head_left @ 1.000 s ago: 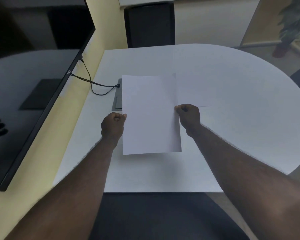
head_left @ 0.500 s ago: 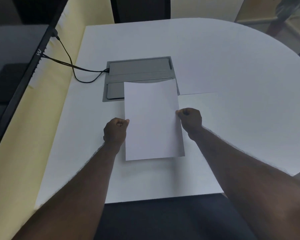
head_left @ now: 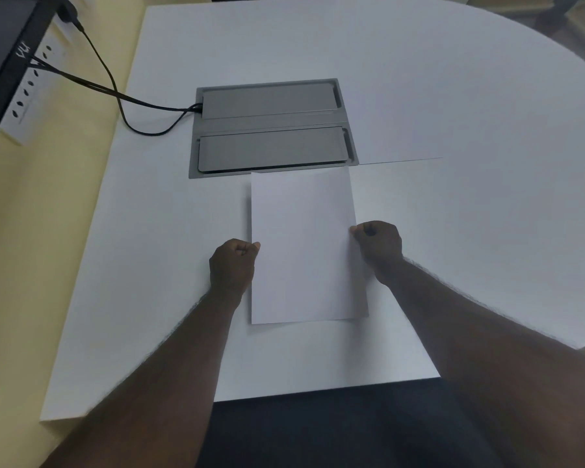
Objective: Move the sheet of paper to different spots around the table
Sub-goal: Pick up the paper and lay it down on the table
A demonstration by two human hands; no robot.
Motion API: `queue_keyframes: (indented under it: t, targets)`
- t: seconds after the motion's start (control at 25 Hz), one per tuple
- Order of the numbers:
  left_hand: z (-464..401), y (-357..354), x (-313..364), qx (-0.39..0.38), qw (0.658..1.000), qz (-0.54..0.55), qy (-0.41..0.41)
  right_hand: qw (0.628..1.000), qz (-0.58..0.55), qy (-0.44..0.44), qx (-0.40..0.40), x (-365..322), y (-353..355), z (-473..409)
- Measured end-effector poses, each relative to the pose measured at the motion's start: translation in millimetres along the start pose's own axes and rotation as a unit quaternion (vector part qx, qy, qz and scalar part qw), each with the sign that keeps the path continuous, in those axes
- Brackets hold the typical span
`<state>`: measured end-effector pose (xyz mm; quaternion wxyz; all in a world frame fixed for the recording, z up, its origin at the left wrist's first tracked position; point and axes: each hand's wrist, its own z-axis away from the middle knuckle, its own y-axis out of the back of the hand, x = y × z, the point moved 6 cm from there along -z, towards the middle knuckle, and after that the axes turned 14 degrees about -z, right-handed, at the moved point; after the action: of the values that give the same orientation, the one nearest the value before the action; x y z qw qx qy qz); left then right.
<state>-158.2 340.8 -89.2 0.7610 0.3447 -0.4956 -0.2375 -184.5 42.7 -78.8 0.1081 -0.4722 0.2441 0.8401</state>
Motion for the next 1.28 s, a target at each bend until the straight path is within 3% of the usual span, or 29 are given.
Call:
queue_keyframes:
  t: [0.6, 1.28]
  targets:
    - [8, -10, -20, 0.024, 0.998, -0.053, -0.003, 0.995, 0.095, 0.003, 0.028, 25, -6, -8]
    - [11, -6, -20, 0.039, 0.997, -0.064, -0.001, 0.994, 0.097, 0.013, 0.044, 35, -10, -11]
